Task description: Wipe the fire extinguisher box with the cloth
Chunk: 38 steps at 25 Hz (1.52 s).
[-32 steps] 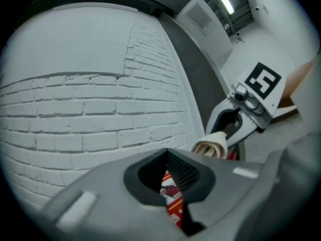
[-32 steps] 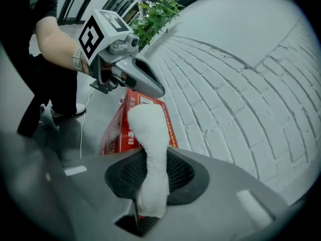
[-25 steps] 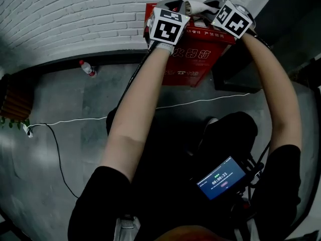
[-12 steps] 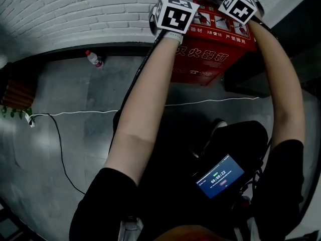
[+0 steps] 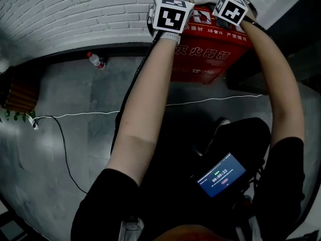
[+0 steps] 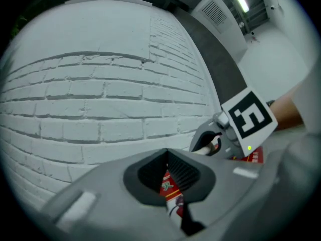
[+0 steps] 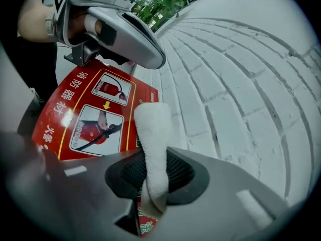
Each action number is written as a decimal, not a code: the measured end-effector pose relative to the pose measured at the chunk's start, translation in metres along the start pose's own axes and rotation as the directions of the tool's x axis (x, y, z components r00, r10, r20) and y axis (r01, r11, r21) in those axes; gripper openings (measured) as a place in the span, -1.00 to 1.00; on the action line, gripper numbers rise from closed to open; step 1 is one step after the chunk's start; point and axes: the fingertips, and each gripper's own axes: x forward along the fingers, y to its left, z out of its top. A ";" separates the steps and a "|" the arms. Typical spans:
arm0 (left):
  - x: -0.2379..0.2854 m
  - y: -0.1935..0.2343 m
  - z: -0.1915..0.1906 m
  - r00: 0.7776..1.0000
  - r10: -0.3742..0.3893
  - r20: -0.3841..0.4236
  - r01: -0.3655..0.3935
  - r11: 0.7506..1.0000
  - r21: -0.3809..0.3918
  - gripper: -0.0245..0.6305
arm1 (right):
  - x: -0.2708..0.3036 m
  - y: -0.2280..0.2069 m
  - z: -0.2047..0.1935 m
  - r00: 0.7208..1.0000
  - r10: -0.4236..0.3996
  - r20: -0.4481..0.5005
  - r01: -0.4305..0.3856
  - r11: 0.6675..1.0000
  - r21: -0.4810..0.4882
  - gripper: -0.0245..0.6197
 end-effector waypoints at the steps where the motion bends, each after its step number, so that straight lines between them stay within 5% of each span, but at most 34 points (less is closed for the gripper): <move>1: -0.003 -0.001 -0.001 1.000 -0.002 -0.002 0.002 1.000 -0.007 -0.93 | -0.002 0.004 0.000 1.000 0.008 -0.004 -0.008 1.000 0.000 -0.66; 6: -0.028 -0.013 0.000 1.000 -0.026 0.003 0.026 0.998 -0.054 -0.93 | -0.016 0.025 0.005 0.999 0.046 -0.005 -0.046 0.999 -0.001 -0.66; 13: -0.051 -0.028 -0.007 0.999 -0.037 -0.007 0.037 0.999 -0.008 -0.93 | -0.037 0.059 0.012 0.996 0.085 0.009 -0.085 0.996 0.018 -0.66; 38: -0.106 -0.006 -0.031 0.999 -0.012 -0.042 0.011 1.000 -0.027 -0.93 | -0.105 0.136 0.041 0.997 0.081 -0.005 -0.082 0.996 -0.035 -0.66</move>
